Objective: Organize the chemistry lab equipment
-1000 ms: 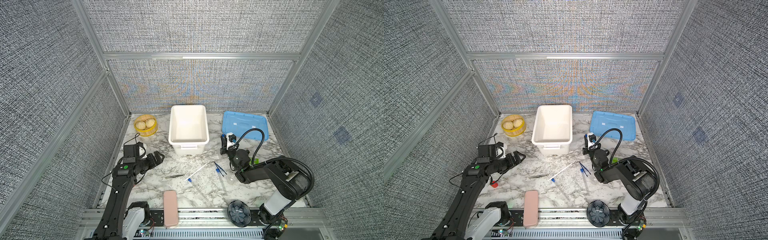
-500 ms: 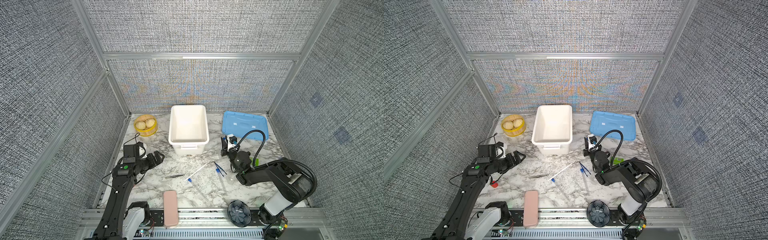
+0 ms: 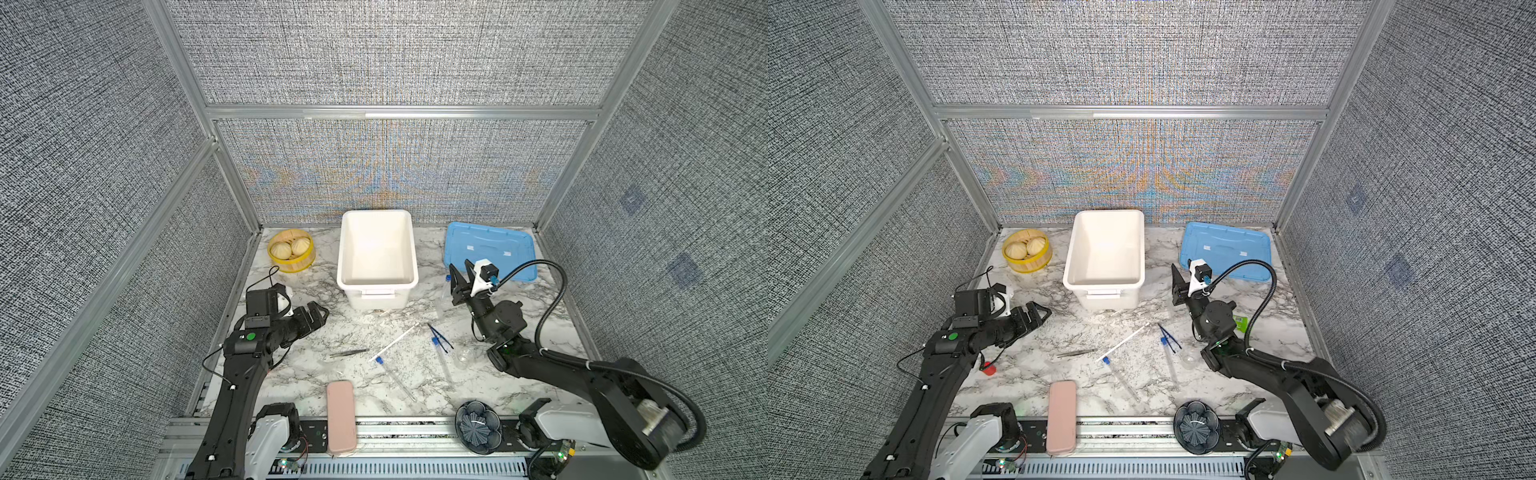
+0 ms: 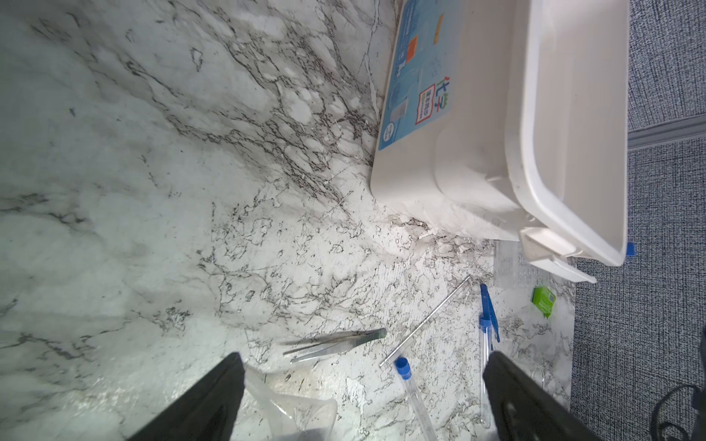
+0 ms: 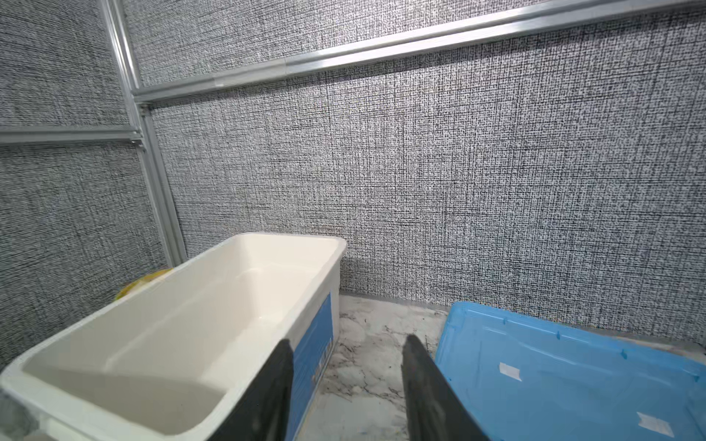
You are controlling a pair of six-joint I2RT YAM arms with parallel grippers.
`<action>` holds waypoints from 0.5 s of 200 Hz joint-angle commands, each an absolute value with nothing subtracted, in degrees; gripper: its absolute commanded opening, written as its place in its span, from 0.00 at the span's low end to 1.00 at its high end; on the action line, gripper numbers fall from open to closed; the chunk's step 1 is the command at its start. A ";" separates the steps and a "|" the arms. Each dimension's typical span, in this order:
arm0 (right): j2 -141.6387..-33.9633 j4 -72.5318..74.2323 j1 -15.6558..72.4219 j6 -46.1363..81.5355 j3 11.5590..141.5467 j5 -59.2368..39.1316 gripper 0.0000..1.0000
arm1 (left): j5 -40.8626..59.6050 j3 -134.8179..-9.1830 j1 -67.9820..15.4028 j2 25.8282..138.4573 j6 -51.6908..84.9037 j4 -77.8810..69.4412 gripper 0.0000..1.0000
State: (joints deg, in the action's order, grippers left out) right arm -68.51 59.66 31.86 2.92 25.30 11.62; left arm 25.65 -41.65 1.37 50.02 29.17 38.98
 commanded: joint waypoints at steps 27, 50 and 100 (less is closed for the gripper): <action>-56.89 16.22 31.82 3.28 38.49 1.57 0.45 | 26.37 -41.57 1.49 49.48 29.03 38.02 0.99; -56.37 -6.19 31.82 5.43 48.05 -2.54 0.46 | 26.83 -41.51 1.45 49.66 29.00 37.68 0.99; -59.96 -38.08 32.97 12.05 59.50 -8.80 0.45 | 28.56 -41.18 1.42 50.01 29.38 36.70 0.99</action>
